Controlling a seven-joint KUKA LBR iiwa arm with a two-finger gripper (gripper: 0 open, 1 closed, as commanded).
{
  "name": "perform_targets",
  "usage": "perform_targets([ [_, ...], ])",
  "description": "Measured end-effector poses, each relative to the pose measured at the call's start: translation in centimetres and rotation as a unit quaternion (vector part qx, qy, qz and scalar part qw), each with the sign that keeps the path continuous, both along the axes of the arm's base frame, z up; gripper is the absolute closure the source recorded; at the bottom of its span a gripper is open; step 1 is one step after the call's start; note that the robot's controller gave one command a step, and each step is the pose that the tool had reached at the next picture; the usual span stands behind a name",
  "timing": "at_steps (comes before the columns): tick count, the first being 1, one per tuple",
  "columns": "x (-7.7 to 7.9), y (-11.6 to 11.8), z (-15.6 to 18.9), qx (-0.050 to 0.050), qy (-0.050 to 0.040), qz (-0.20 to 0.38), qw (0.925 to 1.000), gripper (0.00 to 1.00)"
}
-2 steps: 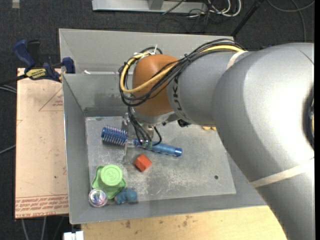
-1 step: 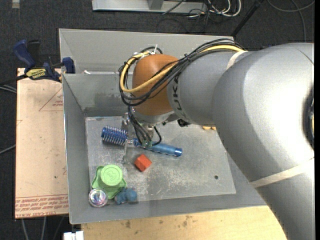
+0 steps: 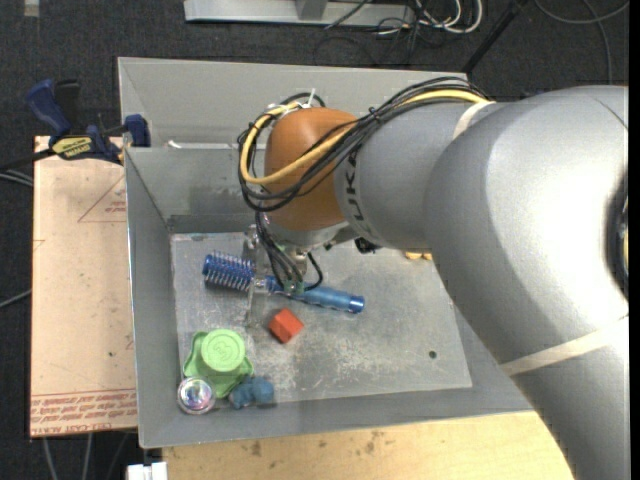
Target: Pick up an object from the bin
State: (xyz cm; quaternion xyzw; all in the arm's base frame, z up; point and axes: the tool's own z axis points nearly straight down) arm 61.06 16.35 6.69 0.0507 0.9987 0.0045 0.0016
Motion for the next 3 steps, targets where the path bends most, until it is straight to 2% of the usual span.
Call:
perform_targets([
  [1,0.0,0.0,0.0,0.000,0.0000,0.000,1.0000,1.00],
  [2,0.1,0.1,3.4,-0.003,0.0000,0.000,1.0000,1.00],
  [3,0.3,0.1,10.7,-0.003,-0.0024,0.001,1.0000,1.00],
])
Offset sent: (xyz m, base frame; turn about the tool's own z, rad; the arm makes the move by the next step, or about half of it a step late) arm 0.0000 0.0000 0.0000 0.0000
